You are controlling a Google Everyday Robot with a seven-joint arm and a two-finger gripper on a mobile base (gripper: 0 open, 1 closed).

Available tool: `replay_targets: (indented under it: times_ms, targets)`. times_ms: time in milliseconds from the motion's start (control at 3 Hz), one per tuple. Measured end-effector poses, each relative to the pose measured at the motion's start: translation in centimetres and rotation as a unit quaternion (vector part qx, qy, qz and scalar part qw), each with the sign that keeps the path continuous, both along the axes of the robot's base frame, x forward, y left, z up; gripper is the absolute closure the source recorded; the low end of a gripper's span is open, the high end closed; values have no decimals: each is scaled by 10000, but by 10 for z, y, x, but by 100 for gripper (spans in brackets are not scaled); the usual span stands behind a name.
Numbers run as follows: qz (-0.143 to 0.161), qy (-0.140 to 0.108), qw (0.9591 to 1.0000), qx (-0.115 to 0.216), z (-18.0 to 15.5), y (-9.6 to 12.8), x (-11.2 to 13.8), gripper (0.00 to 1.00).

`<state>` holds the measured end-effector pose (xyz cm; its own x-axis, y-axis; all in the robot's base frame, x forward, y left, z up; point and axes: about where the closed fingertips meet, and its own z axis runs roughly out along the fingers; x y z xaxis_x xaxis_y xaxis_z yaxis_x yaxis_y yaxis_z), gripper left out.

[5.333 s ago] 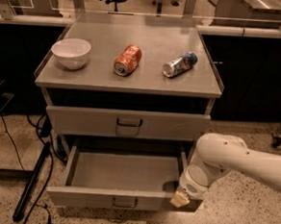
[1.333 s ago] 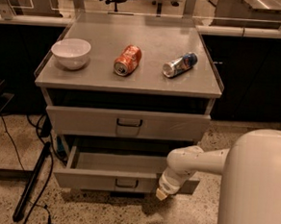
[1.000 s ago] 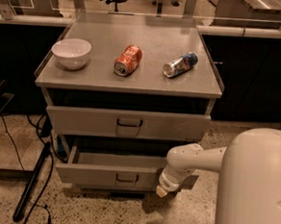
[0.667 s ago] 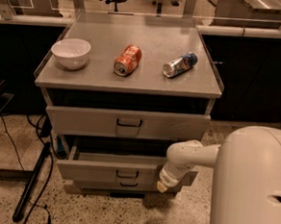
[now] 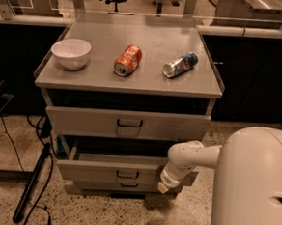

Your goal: Close middle drawer

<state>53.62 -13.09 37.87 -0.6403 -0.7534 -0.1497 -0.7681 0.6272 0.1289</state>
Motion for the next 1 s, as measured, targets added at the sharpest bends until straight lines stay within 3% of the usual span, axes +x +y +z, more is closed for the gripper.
replay_targets:
  times_ms: [667,1000]
  targets:
    - [0,0,10000,0,0,0,0,11]
    - [0,1,10000,0,0,0,0,0]
